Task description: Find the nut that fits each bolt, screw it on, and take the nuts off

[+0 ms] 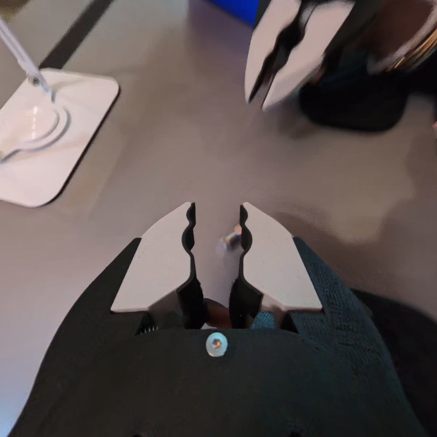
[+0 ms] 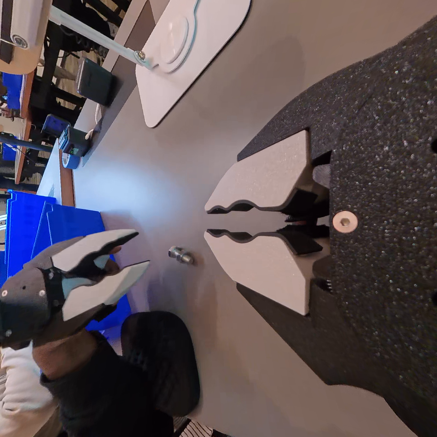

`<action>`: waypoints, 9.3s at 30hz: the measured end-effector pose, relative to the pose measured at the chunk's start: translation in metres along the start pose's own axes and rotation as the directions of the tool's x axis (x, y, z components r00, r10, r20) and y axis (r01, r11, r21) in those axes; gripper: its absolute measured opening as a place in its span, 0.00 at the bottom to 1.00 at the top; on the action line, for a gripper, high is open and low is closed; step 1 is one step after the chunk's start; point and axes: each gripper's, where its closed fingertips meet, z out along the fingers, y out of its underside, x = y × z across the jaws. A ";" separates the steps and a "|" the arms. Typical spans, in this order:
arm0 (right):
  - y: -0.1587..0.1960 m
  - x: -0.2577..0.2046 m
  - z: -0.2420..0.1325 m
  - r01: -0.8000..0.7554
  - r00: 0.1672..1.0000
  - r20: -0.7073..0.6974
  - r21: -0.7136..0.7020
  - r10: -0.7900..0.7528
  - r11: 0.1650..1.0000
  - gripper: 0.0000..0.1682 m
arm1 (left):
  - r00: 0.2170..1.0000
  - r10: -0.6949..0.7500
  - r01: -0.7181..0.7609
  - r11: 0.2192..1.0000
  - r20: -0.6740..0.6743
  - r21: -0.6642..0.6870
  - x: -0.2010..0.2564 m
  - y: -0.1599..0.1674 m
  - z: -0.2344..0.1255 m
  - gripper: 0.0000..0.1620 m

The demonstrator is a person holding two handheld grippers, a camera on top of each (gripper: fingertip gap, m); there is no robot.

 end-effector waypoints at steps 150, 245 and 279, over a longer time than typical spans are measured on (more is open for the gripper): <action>-0.030 -0.036 0.006 -0.028 0.994 0.108 0.068 0.021 0.997 0.25 | 0.972 0.169 -0.189 0.975 0.163 0.118 0.045 -0.039 0.075 0.09; -0.070 -0.033 -0.014 -0.188 0.975 0.183 0.361 0.128 0.913 0.04 | 0.949 -0.068 0.224 0.833 -0.309 0.505 0.073 -0.082 0.033 0.09; -0.063 -0.059 0.007 -0.170 0.960 0.268 0.301 0.088 0.938 0.34 | 0.956 -0.025 0.164 0.870 -0.291 0.466 0.088 -0.078 0.045 0.09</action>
